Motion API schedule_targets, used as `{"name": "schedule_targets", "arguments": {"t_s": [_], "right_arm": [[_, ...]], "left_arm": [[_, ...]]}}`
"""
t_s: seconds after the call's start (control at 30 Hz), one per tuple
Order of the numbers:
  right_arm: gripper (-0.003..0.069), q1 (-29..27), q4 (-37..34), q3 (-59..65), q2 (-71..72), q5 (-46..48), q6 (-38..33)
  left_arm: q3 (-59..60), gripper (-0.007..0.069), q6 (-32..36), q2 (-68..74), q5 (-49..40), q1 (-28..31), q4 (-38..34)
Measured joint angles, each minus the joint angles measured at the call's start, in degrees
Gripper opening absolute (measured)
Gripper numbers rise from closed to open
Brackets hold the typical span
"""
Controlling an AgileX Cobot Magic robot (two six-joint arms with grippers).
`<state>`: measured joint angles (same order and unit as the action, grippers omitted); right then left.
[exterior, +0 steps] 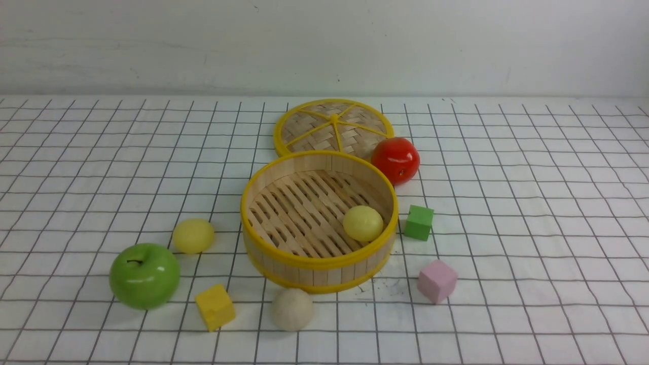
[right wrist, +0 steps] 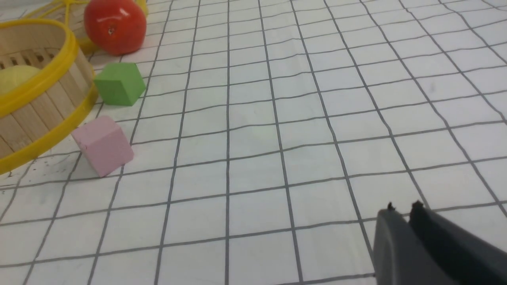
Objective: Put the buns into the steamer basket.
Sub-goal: Use the left arm to grab a steamed stuffed bun
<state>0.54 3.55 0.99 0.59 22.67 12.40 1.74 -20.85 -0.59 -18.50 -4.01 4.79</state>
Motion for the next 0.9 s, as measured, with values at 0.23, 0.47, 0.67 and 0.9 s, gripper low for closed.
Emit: {"name": "schedule_targets", "arguments": {"t_s": [0.23,0.47,0.67,0.9], "right_arm": [[0.0069,0.0,0.0,0.0,0.0,0.0,0.0],[0.008,0.0,0.0,0.0,0.0,-0.1,0.0],[0.0083,0.0,0.0,0.0,0.0,0.0,0.0],[0.0091,0.0,0.0,0.0,0.0,0.0,0.0]], "left_arm": [[0.0,0.0238,0.0,0.0,2.1,0.0,1.4],[0.0,0.0238,0.0,0.0,17.3,0.0,2.6],[0.0,0.0238,-1.1,0.0,25.9,0.0,2.1],[-4.2,0.0238,-4.1,0.0,34.7,0.0,-6.8]]}}
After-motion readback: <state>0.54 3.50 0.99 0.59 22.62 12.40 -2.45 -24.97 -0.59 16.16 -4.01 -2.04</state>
